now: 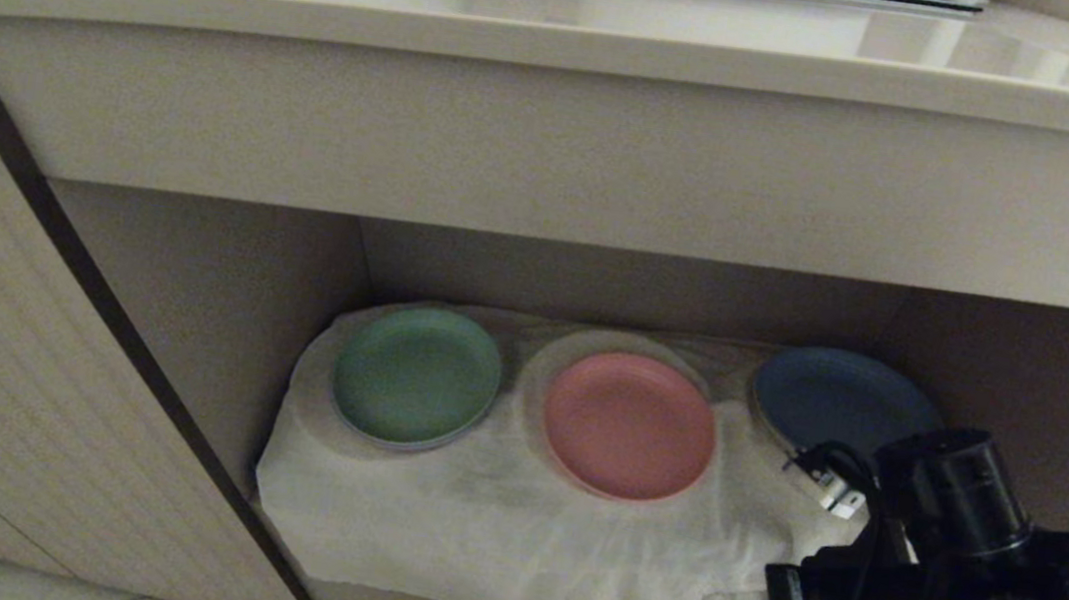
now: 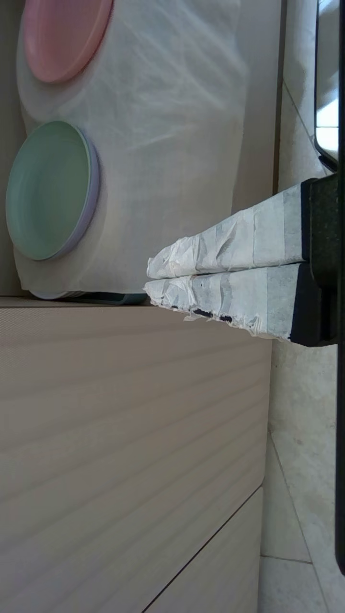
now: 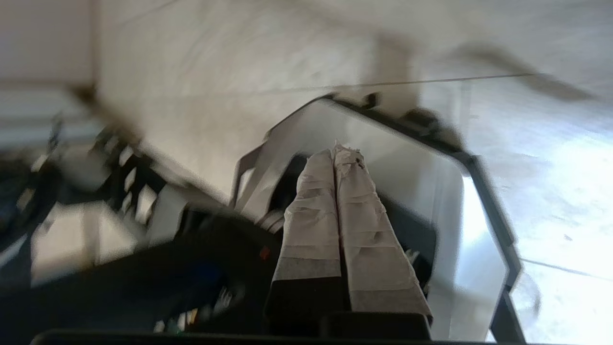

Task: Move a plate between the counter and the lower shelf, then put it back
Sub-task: Pick up the plate in the cupboard

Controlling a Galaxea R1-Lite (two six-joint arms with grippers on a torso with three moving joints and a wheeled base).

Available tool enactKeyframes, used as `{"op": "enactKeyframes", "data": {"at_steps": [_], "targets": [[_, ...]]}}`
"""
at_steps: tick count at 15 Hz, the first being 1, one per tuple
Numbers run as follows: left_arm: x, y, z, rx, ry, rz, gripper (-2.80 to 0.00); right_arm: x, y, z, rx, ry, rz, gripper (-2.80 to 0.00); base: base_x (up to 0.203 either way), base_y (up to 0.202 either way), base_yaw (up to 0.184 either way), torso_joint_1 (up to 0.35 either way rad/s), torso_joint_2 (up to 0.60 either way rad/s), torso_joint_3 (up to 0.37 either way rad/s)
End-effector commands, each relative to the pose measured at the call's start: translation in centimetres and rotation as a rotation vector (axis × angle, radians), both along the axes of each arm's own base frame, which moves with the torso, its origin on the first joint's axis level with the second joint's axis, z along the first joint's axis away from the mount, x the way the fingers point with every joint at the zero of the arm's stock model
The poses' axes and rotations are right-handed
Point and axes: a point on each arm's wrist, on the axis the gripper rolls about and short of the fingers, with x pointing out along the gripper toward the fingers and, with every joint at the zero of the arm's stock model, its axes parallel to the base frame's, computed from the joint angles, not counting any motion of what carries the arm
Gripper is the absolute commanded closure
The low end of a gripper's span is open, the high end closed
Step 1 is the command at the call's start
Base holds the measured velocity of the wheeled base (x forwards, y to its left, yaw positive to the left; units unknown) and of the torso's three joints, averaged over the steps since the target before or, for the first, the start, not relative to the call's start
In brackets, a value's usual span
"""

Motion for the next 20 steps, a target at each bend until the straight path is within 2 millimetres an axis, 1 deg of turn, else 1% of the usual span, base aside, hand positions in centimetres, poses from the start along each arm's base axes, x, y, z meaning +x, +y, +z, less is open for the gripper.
{"op": "enactKeyframes", "data": {"at_steps": [1, 4, 7, 10, 12, 14, 17, 18, 20], "targets": [[0.0, 0.0, 0.0, 0.0, 0.0, 0.0, 0.0, 1.0, 0.6, -0.7, -0.009, 0.038, -0.056, 0.0, 0.0, 0.0, 0.0, 0.0, 0.0, 0.0], [0.0, 0.0, 0.0, 0.0, 0.0, 0.0, 0.0, 1.8, 0.6, -1.3, -0.032, 0.06, -0.128, 0.0, 0.0, 0.0, 0.0, 0.0, 0.0, 0.0], [0.0, 0.0, 0.0, 0.0, 0.0, 0.0, 0.0, 3.2, 0.7, -0.6, 0.001, 0.063, -0.215, 0.0, 0.0, 0.0, 0.0, 0.0, 0.0, 0.0], [0.0, 0.0, 0.0, 0.0, 0.0, 0.0, 0.0, 4.7, 0.4, -0.6, 0.007, 0.056, -0.25, 0.0, 0.0, 0.0, 0.0, 0.0, 0.0, 0.0], [0.0, 0.0, 0.0, 0.0, 0.0, 0.0, 0.0, 5.3, 0.3, -0.9, 0.001, 0.064, -0.262, 0.0, 0.0, 0.0, 0.0, 0.0, 0.0, 0.0], [0.0, 0.0, 0.0, 0.0, 0.0, 0.0, 0.0, 5.9, 0.5, -1.2, -0.001, 0.066, -0.265, 0.0, 0.0, 0.0, 0.0, 0.0, 0.0, 0.0], [0.0, 0.0, 0.0, 0.0, 0.0, 0.0, 0.0, 7.2, 1.1, -1.4, -0.015, 0.052, -0.297, 0.0, 0.0, 0.0, 0.0, 0.0, 0.0, 0.0], [0.0, 0.0, 0.0, 0.0, 0.0, 0.0, 0.0, 7.6, 1.2, -1.4, -0.016, 0.046, -0.299, -2.8, 0.0, 0.0, 0.0, 0.0, 0.0, 0.0], [0.0, 0.0, 0.0, 0.0, 0.0, 0.0, 0.0, 8.3, 1.6, -1.2, -0.006, 0.033, -0.298, -2.8, 0.0, 0.0, 0.0, 0.0, 0.0, 0.0]]}}
